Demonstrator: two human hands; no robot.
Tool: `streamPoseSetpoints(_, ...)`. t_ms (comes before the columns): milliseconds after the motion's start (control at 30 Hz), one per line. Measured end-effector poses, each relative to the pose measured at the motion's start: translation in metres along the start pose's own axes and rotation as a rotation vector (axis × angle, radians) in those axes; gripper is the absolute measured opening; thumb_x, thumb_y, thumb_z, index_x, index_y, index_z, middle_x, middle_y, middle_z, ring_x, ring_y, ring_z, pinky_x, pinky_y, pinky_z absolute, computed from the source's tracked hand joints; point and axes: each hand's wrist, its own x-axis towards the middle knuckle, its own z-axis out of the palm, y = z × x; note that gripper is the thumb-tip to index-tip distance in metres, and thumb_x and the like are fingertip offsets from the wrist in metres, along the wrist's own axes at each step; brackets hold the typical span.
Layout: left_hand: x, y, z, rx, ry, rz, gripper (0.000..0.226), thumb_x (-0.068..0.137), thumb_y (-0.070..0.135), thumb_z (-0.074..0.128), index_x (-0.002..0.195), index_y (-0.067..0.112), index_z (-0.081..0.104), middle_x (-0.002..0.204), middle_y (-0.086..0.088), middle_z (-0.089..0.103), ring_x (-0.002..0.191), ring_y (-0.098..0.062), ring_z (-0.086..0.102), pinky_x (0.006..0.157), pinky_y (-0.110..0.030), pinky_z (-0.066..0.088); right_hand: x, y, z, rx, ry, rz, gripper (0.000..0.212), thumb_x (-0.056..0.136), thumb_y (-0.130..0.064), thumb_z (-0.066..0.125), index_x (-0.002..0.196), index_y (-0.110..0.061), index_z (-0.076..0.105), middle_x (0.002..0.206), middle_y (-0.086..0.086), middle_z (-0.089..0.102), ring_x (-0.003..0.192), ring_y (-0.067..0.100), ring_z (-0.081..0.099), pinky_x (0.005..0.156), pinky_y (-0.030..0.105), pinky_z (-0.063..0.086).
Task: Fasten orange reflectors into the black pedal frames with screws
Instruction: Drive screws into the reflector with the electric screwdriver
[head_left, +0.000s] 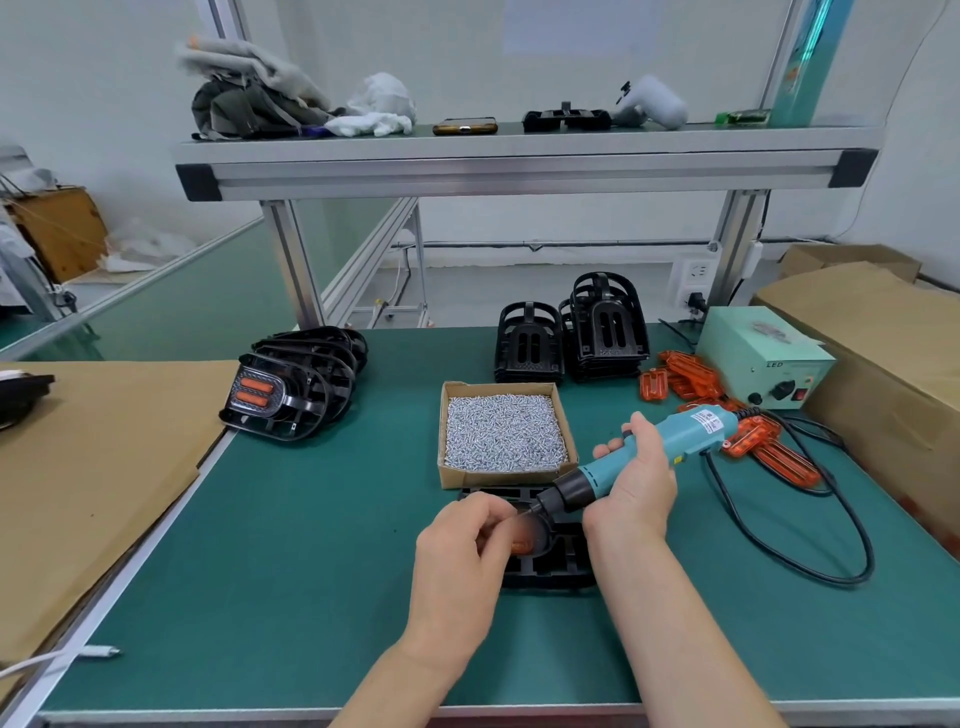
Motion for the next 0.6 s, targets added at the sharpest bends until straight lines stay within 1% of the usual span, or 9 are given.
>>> streamPoseSetpoints(67,0.0,-0.001,0.0,-0.013,0.001,-0.005,0.027,0.086,0.006,0.071,0.078,0.031,0.067,0.076,0.011,0.069,0.076,-0.011,0.064,0.07,-0.022,0.05,-0.001,0.0,0.001,-0.01,0.0,0.001,0.017,0.086,-0.023,0.074,0.093,-0.015,0.06,0.062,-0.005,0.055,0.05,0.009,0.056,0.051,0.019,0.051)
streamPoseSetpoints(200,-0.001,-0.005,0.001,-0.055,-0.01,-0.021,0.024,0.084,0.004,0.072,0.079,0.028,0.069,0.077,0.008,0.07,0.077,-0.013,0.066,0.073,-0.03,0.053,-0.002,0.002,0.0,-0.02,0.003,-0.005,0.019,0.086,-0.022,0.074,0.097,-0.014,0.06,0.06,-0.006,0.055,0.046,0.007,0.056,0.049,0.018,0.05)
streamPoseSetpoints(267,-0.001,-0.006,0.0,-0.064,-0.014,-0.015,0.024,0.084,0.004,0.072,0.079,0.027,0.07,0.078,0.008,0.07,0.078,-0.013,0.066,0.073,-0.031,0.053,-0.001,0.002,0.0,-0.026,0.003,-0.004,0.02,0.087,-0.022,0.073,0.098,-0.014,0.059,0.06,-0.005,0.055,0.046,0.007,0.056,0.049,0.018,0.05)
streamPoseSetpoints(400,0.0,-0.01,0.0,-0.083,-0.014,0.001,0.024,0.082,0.004,0.074,0.079,0.028,0.071,0.078,0.008,0.069,0.079,-0.013,0.066,0.072,-0.025,0.052,0.0,0.003,-0.001,-0.034,0.001,0.004,0.019,0.087,-0.022,0.073,0.098,-0.015,0.059,0.059,-0.007,0.056,0.047,0.007,0.056,0.049,0.019,0.05)
streamPoseSetpoints(467,0.0,-0.011,-0.001,-0.096,-0.017,0.0,0.025,0.082,0.004,0.074,0.08,0.029,0.071,0.079,0.008,0.069,0.08,-0.013,0.067,0.073,-0.024,0.052,0.0,0.005,0.0,-0.033,0.001,0.013,0.019,0.086,-0.022,0.073,0.098,-0.015,0.059,0.058,-0.006,0.056,0.046,0.007,0.056,0.048,0.019,0.05)
streamPoseSetpoints(533,0.001,-0.013,-0.003,-0.107,-0.028,-0.002,0.026,0.082,0.005,0.075,0.085,0.031,0.071,0.082,0.008,0.07,0.082,-0.012,0.067,0.075,-0.023,0.052,0.0,0.006,0.001,-0.028,0.001,0.015,0.019,0.086,-0.021,0.074,0.096,-0.014,0.059,0.056,-0.007,0.056,0.045,0.007,0.056,0.047,0.019,0.05)
streamPoseSetpoints(600,0.001,-0.014,-0.004,-0.104,-0.042,-0.009,0.03,0.081,0.008,0.077,0.093,0.034,0.069,0.09,0.009,0.07,0.088,-0.006,0.066,0.078,-0.016,0.049,0.001,0.007,0.002,-0.034,0.0,0.01,0.018,0.086,-0.021,0.074,0.095,-0.014,0.06,0.056,-0.007,0.056,0.044,0.007,0.056,0.047,0.019,0.05)
